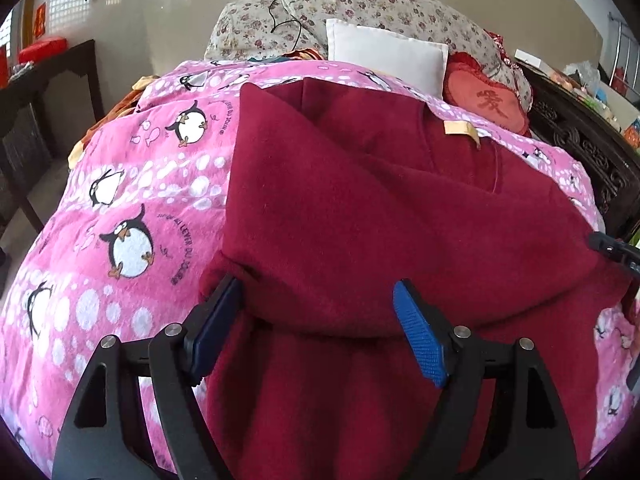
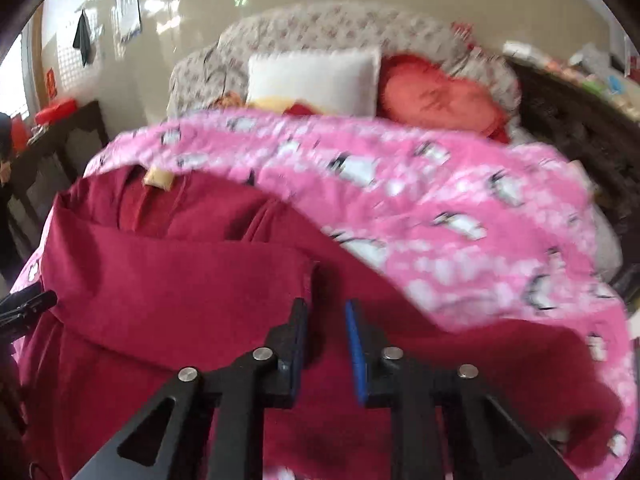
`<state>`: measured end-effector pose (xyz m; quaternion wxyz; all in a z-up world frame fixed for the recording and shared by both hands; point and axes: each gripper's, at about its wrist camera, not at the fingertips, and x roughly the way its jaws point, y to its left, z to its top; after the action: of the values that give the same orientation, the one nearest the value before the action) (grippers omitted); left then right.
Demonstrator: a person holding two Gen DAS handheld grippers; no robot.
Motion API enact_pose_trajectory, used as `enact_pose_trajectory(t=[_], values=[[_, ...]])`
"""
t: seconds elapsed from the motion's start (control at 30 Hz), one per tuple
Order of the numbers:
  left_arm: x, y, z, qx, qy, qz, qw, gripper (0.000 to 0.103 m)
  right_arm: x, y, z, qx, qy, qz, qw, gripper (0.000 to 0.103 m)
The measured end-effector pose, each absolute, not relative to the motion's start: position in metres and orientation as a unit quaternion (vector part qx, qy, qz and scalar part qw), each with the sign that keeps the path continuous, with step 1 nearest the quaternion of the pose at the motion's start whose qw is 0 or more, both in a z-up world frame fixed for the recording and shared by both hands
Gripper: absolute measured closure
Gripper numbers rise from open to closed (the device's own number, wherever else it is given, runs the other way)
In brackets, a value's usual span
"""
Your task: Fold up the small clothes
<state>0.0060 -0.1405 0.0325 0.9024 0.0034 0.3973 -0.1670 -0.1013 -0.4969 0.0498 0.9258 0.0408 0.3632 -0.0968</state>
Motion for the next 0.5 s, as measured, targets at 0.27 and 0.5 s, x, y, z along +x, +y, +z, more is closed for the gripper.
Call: enact_pose_trajectory(t=[0.27,0.5], values=[[-0.007,-0.144,0.041,-0.009,0.396,-0.166,0.903,0.024,-0.101,-0.482,0.023,0.065,0.401,-0.045,0.912,0.082],[-0.037,-0.174,0.064,-0.008,0.376,-0.224,0.899,0.024,-0.193,-0.53,0.049,0.205,0.311,-0.039,0.927,0.038]])
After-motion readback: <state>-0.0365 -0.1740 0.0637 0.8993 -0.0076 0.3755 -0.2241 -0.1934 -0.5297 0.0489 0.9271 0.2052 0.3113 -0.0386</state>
